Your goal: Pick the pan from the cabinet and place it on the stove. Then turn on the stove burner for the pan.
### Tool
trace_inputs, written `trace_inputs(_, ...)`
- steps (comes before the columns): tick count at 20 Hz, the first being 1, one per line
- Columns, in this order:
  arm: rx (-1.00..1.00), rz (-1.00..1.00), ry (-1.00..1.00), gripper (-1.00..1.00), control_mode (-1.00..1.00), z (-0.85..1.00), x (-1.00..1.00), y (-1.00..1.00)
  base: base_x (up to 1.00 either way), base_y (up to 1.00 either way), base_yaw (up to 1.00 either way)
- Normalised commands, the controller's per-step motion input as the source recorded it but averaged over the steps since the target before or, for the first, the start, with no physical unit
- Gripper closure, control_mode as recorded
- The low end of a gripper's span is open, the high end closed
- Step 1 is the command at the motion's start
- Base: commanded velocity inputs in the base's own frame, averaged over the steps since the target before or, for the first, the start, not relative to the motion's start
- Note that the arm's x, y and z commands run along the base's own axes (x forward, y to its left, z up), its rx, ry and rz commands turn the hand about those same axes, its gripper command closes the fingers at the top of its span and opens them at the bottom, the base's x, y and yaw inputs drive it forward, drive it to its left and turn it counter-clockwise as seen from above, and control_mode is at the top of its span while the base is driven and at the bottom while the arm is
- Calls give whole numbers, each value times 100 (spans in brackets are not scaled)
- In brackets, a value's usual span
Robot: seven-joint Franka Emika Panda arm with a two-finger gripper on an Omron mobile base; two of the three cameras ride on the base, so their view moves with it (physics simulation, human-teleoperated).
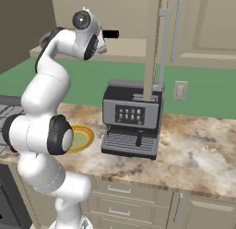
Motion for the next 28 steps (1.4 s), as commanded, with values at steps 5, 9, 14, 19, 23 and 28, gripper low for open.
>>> trace_inputs(5, 10, -1, -15, 100, -100, 0, -100, -29, 0, 0, 0)
trace_inputs(9, 9, 0, -8, 100, -100, -2, -91, -32, 0, 0, 0)
trace_inputs(14, 1, 7, -1, 100, -100, -9, -78, -14, 0, 0, 0)
trace_inputs(19, 0, 13, 0, 100, -100, -13, -75, -1, 0, 0, 0)
trace_inputs(23, 0, 17, 0, 100, -100, -22, -62, 0, 0, 0, 0)
trace_inputs(28, -2, 20, 0, 100, -100, -37, -44, 2, 0, 0, 0)
